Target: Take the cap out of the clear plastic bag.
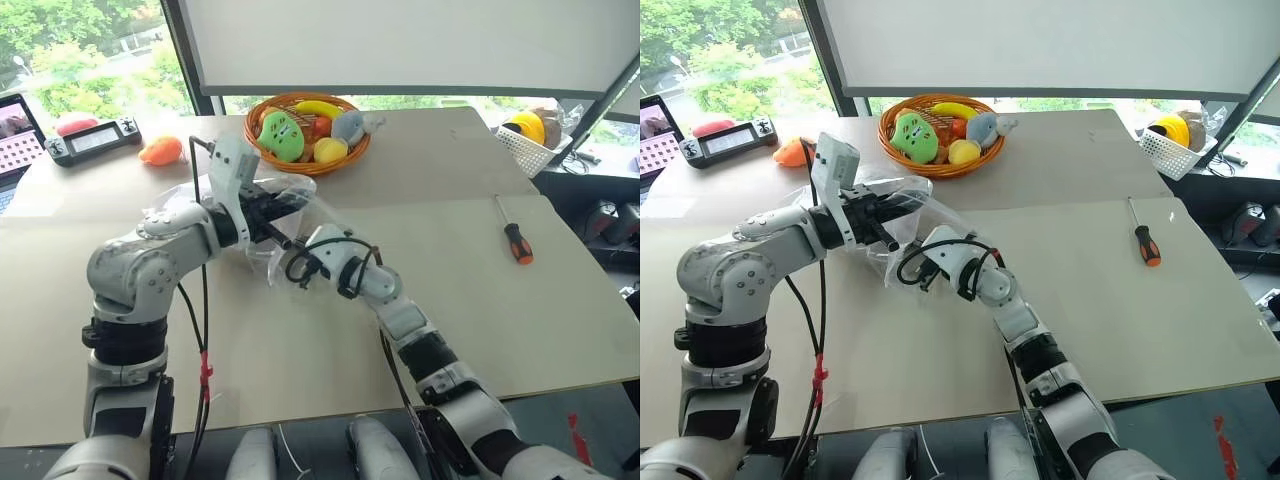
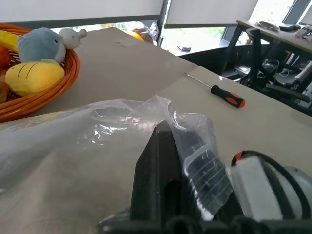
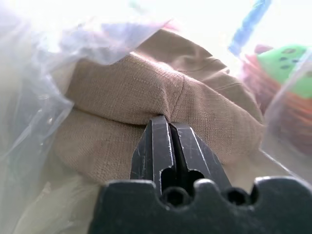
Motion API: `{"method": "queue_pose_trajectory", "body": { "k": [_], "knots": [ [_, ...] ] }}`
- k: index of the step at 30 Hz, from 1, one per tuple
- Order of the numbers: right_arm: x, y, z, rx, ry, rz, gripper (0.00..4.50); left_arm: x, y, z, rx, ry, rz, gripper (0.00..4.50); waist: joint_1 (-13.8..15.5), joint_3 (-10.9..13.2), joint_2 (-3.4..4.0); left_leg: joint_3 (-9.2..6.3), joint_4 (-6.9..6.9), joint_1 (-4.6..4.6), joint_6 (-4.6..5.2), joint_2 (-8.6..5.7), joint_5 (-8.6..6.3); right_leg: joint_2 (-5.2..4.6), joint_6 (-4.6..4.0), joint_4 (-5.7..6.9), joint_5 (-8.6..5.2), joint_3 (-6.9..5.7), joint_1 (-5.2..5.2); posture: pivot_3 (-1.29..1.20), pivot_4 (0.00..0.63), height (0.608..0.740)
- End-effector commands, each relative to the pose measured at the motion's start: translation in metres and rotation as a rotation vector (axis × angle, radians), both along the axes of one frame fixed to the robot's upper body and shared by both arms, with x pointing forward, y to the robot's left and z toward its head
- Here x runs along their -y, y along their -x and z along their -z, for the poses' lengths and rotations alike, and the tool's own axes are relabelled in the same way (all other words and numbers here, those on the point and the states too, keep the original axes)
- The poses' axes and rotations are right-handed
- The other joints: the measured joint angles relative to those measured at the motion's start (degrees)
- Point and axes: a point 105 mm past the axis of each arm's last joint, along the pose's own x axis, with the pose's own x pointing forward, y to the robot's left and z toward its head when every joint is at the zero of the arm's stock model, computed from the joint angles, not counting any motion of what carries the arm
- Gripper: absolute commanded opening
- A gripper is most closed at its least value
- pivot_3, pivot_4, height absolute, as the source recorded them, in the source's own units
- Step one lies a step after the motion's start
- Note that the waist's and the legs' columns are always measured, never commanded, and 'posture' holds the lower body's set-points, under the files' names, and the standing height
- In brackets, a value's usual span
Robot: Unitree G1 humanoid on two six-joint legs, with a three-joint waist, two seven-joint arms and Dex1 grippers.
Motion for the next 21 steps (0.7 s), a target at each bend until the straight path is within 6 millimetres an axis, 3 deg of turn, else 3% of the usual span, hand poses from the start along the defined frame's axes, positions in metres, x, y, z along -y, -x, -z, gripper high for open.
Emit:
{"method": "queue_pose_trajectory", "body": {
  "k": [1, 6, 9, 12, 21],
  "knots": [
    [0.014, 0.0, -0.03, 0.024, -0.074, 0.053, 0.09, 0.002, 0.006, -0.007, 0.065, -0.031, 0.024, 0.0, 0.1, 0.0, 0.0, 0.0, 0.0, 0.0, 0.0, 0.0, 0.0, 0.0, 0.0, -0.01, 0.0, 0.0, 0.0, 0.0, 0.15, 0.735],
    [0.018, 0.021, -0.047, -0.099, -0.208, -0.021, 0.09, 0.001, 0.004, 0.003, 0.076, -0.084, 0.024, 0.0, 0.7, 0.0, 0.0, 0.01, 0.0, 0.0, 0.0, 0.0, 0.0, 0.01, 0.0, -0.02, 0.0, 0.0, 0.0, 0.0, 0.15, 0.735],
    [0.024, 0.053, -0.04, -0.227, -0.175, -0.151, 0.09, -0.001, -0.001, 0.011, 0.095, -0.137, 0.006, 0.0, 1.4, 0.0, 0.0, 0.01, 0.0, -0.03, 0.0, 0.0, 0.0, 0.01, 0.01, -0.04, -0.01, -0.01, -0.01, 0.0, 0.15, 0.735],
    [0.037, 0.072, -0.036, -0.285, -0.129, -0.176, 0.09, 0.0, -0.002, 0.014, 0.101, -0.147, 0.014, 0.0, 1.9, 0.0, -0.01, 0.01, 0.02, -0.05, 0.0, -0.01, 0.0, 0.0, 0.02, -0.07, -0.02, -0.01, 0.0, 0.0, 0.15, 0.735],
    [0.057, 0.087, -0.046, -0.319, -0.12, -0.117, 0.09, 0.002, -0.006, 0.019, 0.113, -0.158, 0.023, 0.0, 1.8, 0.0, -0.03, 0.04, 0.07, -0.04, 0.01, -0.01, 0.01, 0.03, 0.19, -0.09, -0.12, 0.02, 0.01, 0.0, 0.15, 0.735]
  ]
}}
